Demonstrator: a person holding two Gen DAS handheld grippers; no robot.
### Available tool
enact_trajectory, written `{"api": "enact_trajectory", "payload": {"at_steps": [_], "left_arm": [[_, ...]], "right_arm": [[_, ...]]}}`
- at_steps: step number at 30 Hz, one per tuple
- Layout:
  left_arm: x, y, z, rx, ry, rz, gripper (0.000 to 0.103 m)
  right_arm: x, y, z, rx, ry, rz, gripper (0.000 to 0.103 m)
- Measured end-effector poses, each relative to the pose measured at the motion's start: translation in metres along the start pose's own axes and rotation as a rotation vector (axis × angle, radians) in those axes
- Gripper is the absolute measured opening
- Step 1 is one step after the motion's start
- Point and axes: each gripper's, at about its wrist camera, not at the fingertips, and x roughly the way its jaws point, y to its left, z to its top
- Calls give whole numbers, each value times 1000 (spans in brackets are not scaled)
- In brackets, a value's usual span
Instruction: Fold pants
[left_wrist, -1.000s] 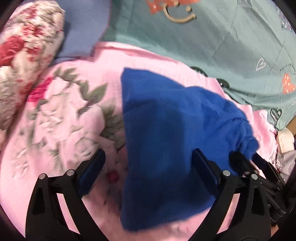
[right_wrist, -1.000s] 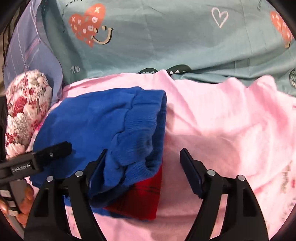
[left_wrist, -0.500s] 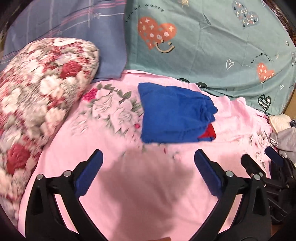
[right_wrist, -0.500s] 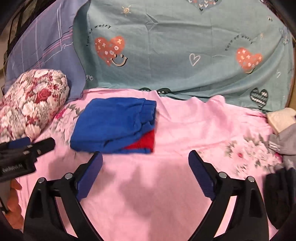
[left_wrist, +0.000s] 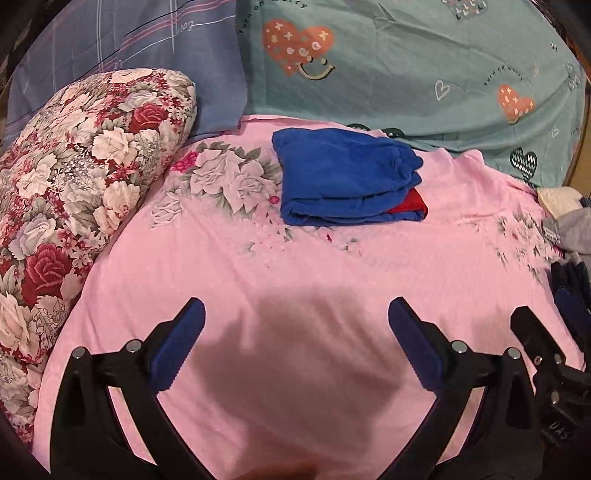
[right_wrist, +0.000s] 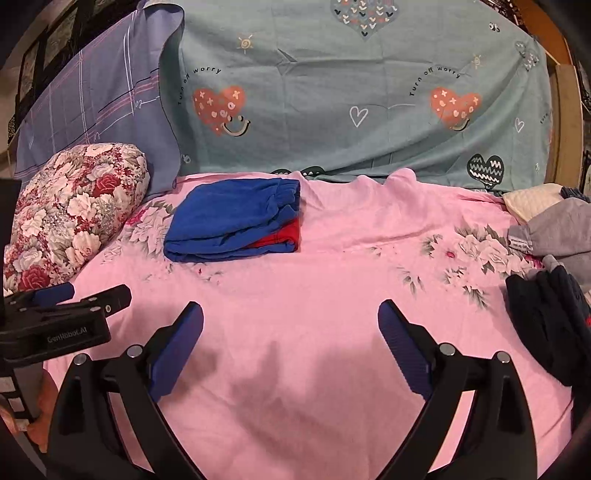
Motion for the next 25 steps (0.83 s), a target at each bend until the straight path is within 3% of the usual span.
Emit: {"api": "enact_trajectory", "payload": {"at_steps": [25], "left_arm": [[4, 0, -5, -10, 26, 15, 101]], "right_arm": [[4, 1, -8, 5, 40, 41, 95]]}}
